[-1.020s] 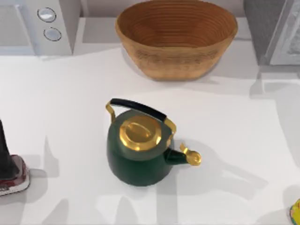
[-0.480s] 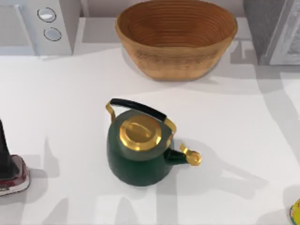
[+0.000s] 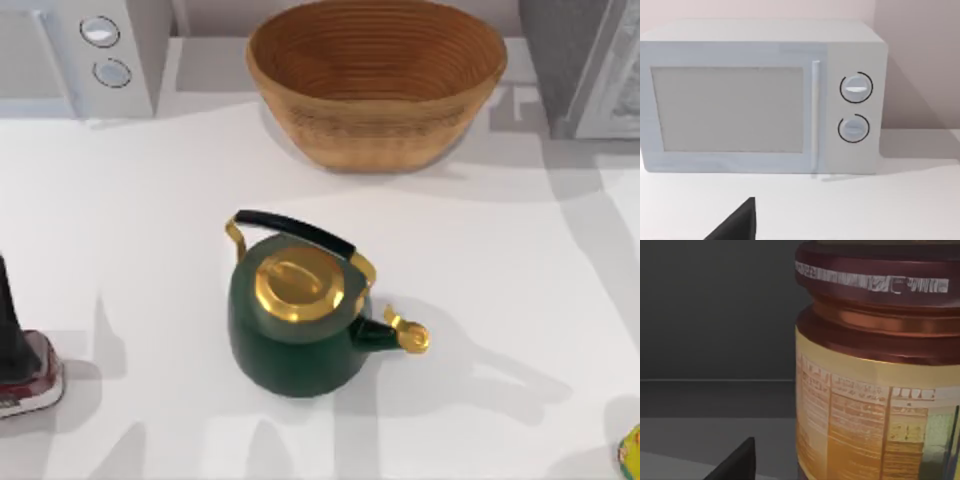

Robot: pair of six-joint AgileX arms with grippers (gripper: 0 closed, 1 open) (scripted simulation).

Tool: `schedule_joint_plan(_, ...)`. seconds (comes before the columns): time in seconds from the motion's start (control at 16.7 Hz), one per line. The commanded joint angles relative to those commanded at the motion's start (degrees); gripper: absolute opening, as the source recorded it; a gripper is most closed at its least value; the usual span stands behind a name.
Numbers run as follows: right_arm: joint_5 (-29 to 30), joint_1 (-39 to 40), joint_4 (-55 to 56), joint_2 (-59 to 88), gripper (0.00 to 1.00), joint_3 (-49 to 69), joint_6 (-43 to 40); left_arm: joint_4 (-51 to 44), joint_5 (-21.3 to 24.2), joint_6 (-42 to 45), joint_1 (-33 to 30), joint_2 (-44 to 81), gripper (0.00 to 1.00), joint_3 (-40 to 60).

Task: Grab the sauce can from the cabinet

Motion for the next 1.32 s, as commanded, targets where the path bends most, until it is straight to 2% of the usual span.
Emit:
schedule_joint_plan(0.54, -0.6, -0.8, 1.7, 0.6, 1.0, -0.5, -0.1, 0.0, 0.0, 0.0, 0.0, 0.0, 1.0, 0.0)
schedule_joint_plan(1.02, -2.4, -2.9, 3.5, 11.7, 1.0, 8.6, 0.0, 0.0, 0.0, 0.0, 0.0, 0.0, 1.0, 0.0)
schedule_joint_plan(1.32, -2.6, -3.2, 3.7, 12.6, 1.0, 9.4, 0.0, 0.0, 0.0, 0.0, 0.0, 0.0, 1.0, 0.0)
